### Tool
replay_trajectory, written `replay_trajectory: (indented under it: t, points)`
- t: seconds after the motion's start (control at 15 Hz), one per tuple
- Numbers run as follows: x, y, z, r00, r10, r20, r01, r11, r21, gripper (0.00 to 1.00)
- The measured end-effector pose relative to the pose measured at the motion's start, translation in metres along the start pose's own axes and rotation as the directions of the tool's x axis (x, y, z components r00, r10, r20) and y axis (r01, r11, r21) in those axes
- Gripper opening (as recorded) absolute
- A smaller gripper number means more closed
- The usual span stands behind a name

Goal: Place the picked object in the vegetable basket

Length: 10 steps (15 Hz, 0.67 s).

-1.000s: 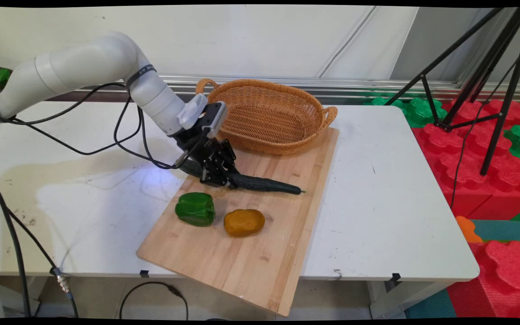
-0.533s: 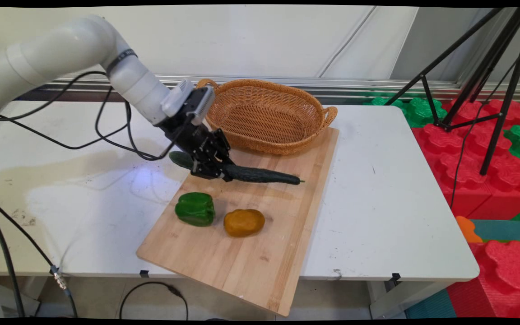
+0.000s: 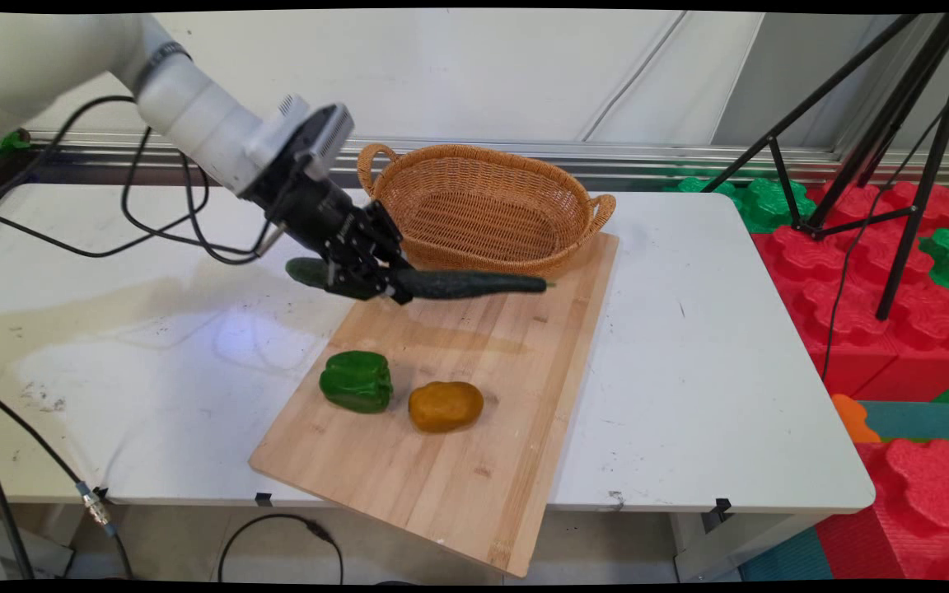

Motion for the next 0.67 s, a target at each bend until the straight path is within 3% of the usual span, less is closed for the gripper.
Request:
replay_trajectory:
  t: [0.2,0.67]
  points:
    - [0.005,0.0,-0.023,0.999,-0.024,-0.035,0.025,0.999,0.03,0.0]
    - [0.014,-0.022,-0.061,0.993,-0.041,-0.111,0.058,0.987,0.149,0.0]
